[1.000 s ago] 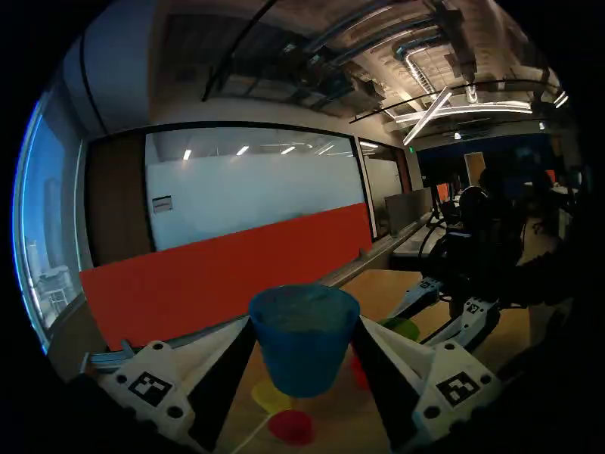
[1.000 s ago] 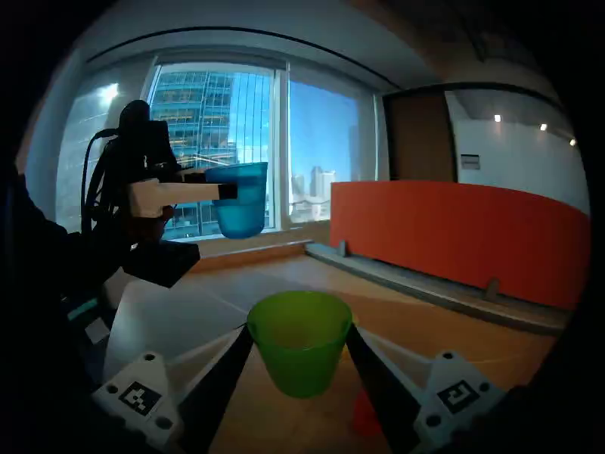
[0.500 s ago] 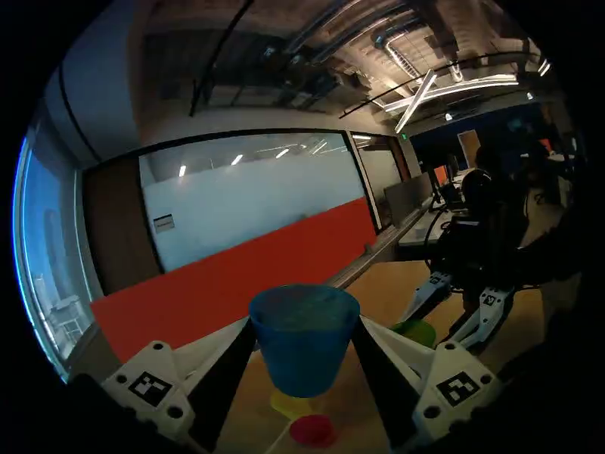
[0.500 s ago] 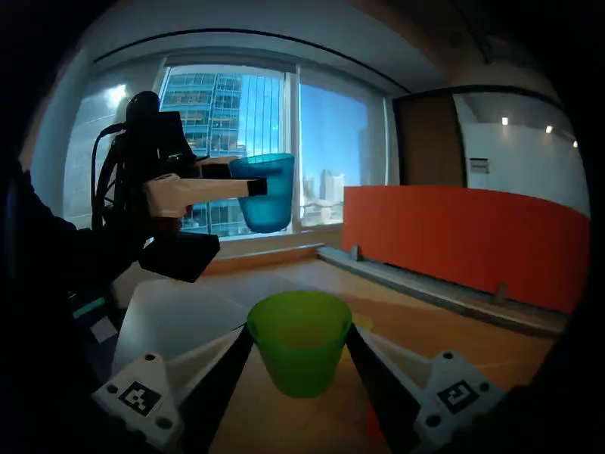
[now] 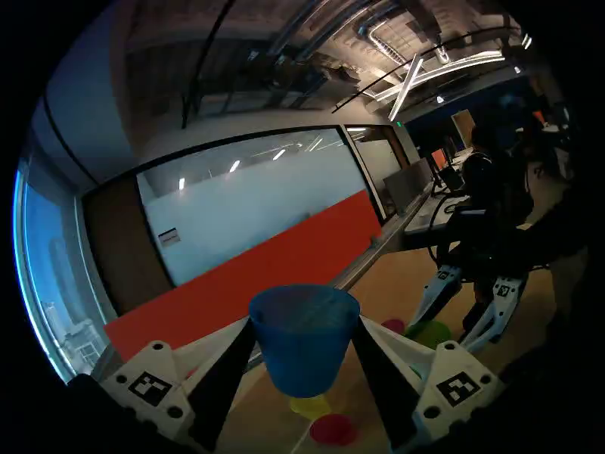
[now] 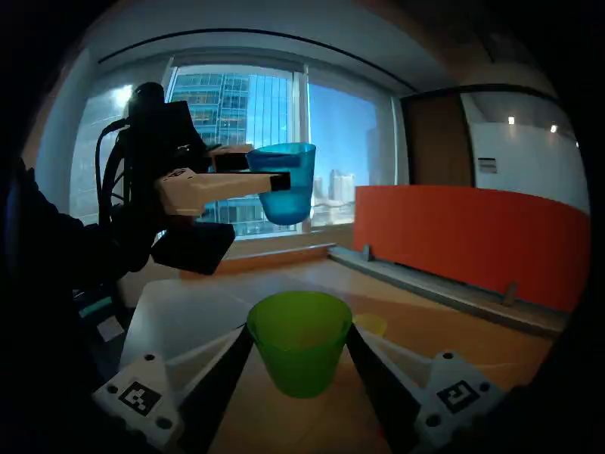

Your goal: Pour water

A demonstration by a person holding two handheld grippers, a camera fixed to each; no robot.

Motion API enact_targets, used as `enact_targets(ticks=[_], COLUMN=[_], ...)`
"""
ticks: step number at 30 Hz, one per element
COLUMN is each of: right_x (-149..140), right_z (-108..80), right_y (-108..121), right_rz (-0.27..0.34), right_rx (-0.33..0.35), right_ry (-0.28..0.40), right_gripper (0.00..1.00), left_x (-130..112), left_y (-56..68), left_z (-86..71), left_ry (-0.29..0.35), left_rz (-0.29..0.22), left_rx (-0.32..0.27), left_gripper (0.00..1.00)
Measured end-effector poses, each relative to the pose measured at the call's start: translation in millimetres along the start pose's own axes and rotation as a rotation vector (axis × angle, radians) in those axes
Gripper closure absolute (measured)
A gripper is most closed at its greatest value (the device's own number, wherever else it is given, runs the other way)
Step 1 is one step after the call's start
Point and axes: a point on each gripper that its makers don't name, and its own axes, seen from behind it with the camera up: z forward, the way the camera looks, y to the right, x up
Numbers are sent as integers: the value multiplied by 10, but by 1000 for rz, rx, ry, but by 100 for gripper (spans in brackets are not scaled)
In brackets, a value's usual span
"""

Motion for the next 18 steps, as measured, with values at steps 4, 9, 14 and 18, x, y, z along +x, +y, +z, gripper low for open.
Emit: enact_targets(ticks=[4, 9, 14, 18], right_x=[-9, -14, -15, -22], right_z=[7, 23, 44, 54], right_y=[-45, -92, -141, -170], right_rz=[-3, -7, -8, -11], right_rx=[11, 23, 36, 44], right_ry=[-3, -5, -5, -7], right_gripper=[9, 9, 9, 9], left_x=[25, 69, 99, 106], left_y=[2, 4, 6, 8], left_z=[-7, -7, -11, -16], left_ry=[1, 4, 4, 1], left_rz=[39, 87, 140, 172], left_rx=[5, 10, 17, 22], left_gripper=[15, 15, 15, 15])
